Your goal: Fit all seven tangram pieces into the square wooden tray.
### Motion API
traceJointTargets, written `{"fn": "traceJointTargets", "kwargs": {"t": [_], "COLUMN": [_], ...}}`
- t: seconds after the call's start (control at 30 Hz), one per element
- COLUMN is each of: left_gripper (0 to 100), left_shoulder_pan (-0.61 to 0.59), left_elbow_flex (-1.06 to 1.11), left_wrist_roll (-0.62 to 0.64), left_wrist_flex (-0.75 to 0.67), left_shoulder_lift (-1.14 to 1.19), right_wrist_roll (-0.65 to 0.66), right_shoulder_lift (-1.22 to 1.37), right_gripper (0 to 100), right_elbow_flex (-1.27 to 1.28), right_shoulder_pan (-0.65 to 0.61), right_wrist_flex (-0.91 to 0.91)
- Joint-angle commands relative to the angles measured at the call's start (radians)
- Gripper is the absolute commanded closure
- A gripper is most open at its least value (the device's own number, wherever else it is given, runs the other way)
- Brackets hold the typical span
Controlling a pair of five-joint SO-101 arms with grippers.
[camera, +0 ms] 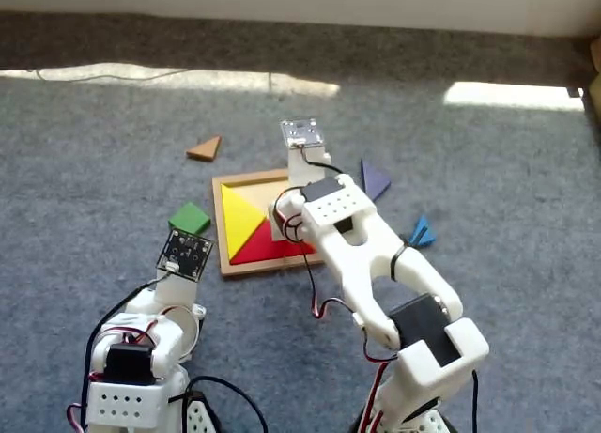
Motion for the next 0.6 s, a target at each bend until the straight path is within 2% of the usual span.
{"fn": "traceJointTargets", "kwargs": {"t": [0.0,0.17,0.27,0.47,0.57], "left_gripper": [100,100,100,100,100], "left_shoulder_pan": [-0.004,-0.004,-0.004,-0.004,-0.004], "left_elbow_flex": [0.019,0.019,0.019,0.019,0.019], "left_wrist_roll": [0.0,0.0,0.0,0.0,0.0], "left_wrist_flex": [0.002,0.002,0.002,0.002,0.002], "left_shoulder_lift": [-0.024,-0.024,-0.024,-0.024,-0.024], "right_wrist_roll": [-0.009,-0.003,-0.002,-0.002,-0.002], "right_shoulder_lift": [-0.085,-0.213,-0.286,-0.45,-0.45], "right_gripper": [82.3,82.3,82.9,84.7,84.6], "right_elbow_flex": [-0.059,-0.056,-0.059,-0.054,-0.051], "right_shoulder_pan": [0.012,0.018,0.067,0.26,0.338], "right_wrist_flex": [-0.008,0.064,0.14,0.255,0.3]}}
